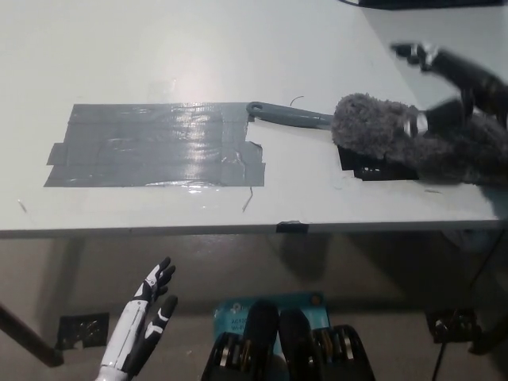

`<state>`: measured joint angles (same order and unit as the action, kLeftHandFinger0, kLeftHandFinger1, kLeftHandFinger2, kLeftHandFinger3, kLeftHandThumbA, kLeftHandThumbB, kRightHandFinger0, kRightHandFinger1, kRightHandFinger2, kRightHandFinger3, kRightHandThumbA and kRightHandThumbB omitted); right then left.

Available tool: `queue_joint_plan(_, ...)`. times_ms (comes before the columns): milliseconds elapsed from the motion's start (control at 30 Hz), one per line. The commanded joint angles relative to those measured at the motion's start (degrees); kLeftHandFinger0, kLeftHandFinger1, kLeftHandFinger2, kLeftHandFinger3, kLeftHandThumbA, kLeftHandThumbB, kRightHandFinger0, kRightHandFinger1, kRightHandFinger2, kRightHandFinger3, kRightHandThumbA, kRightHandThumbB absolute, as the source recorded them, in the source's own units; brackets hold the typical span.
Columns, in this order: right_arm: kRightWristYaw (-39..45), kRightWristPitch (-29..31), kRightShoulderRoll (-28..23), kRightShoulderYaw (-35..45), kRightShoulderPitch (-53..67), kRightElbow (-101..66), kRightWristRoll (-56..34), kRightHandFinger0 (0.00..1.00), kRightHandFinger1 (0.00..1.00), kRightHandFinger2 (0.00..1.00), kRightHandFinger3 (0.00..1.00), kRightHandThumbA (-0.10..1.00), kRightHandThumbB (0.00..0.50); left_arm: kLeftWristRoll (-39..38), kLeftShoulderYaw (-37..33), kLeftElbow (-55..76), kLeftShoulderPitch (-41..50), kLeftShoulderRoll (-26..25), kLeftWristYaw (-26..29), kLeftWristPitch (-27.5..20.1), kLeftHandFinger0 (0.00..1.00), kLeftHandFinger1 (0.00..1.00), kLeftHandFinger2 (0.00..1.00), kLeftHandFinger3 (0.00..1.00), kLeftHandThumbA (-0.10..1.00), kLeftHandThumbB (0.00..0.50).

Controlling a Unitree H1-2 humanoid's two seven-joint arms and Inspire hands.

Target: A person hands a grey duster to the robot and the robot grabs it with its right hand and places it on the black marked spot infron tof it on the desk

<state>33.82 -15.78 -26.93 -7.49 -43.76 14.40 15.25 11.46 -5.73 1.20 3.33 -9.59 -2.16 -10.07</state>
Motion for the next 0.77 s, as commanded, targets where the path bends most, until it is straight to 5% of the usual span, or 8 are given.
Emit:
queue_joint_plan(0, -11.1, -11.1, -1.6, 17.9, 23.3, -68.5, -32.1, 1.00, 1.00, 1.00, 1.00, 1.00, 0.473, 1.9, -0.8, 0.9, -2.3, -1.2, -0.9, -1.6, 1.00, 1.00, 1.00, 1.00, 0.96, 0.225)
queue_joint_plan(200, -13.7, 2.2, 10.5, 15.2, 44.6, -63.2, -29.6, 1.00, 1.00, 1.00, 1.00, 1.00, 0.462, 1.6, -1.7, 0.0, 1.3, 0.0, -0.4, -3.4, 1.00, 1.00, 1.00, 1.00, 0.97, 0.245)
queue_joint_plan(300, -15.2, 10.4, 17.2, 14.4, 51.5, -53.7, -25.6, 1.00, 1.00, 1.00, 1.00, 1.00, 0.278, 0.9, -1.9, -0.2, 3.2, 0.3, -0.3, -4.9, 1.00, 1.00, 1.00, 1.00, 0.98, 0.236)
queue_joint_plan(333, -15.4, 12.9, 18.3, 14.1, 52.1, -51.1, -23.6, 1.00, 1.00, 1.00, 1.00, 1.00, 0.261, 0.8, -1.9, -0.4, 3.8, 0.3, -0.2, -5.4, 1.00, 1.00, 1.00, 1.00, 0.98, 0.236)
queue_joint_plan(400, -17.5, 17.2, 20.3, 12.8, 54.3, -44.1, -14.8, 1.00, 1.00, 1.00, 1.00, 1.00, 0.293, 0.5, -2.0, -0.4, 5.2, 0.1, -0.2, -6.1, 1.00, 1.00, 1.00, 1.00, 0.99, 0.241)
queue_joint_plan(500, -17.3, 22.4, 23.6, 13.2, 55.8, -34.0, -16.0, 1.00, 1.00, 1.00, 1.00, 1.00, 0.257, 0.7, -2.4, -0.6, 6.4, 0.4, 0.0, -6.7, 1.00, 1.00, 1.00, 1.00, 0.99, 0.232)
queue_joint_plan(633, -18.8, 25.3, 25.7, 12.9, 56.7, -28.1, -11.9, 1.00, 1.00, 1.00, 1.00, 1.00, 0.326, 0.0, -2.2, 0.1, 7.1, 0.3, -0.2, -6.2, 1.00, 1.00, 1.00, 1.00, 0.97, 0.231)
queue_joint_plan(733, -19.1, 26.7, 26.2, 13.0, 57.2, -25.5, -11.0, 1.00, 1.00, 1.00, 1.00, 1.00, 0.317, 0.2, -2.3, -0.3, 6.8, 0.3, -0.1, -6.6, 1.00, 1.00, 1.00, 1.00, 0.97, 0.234)
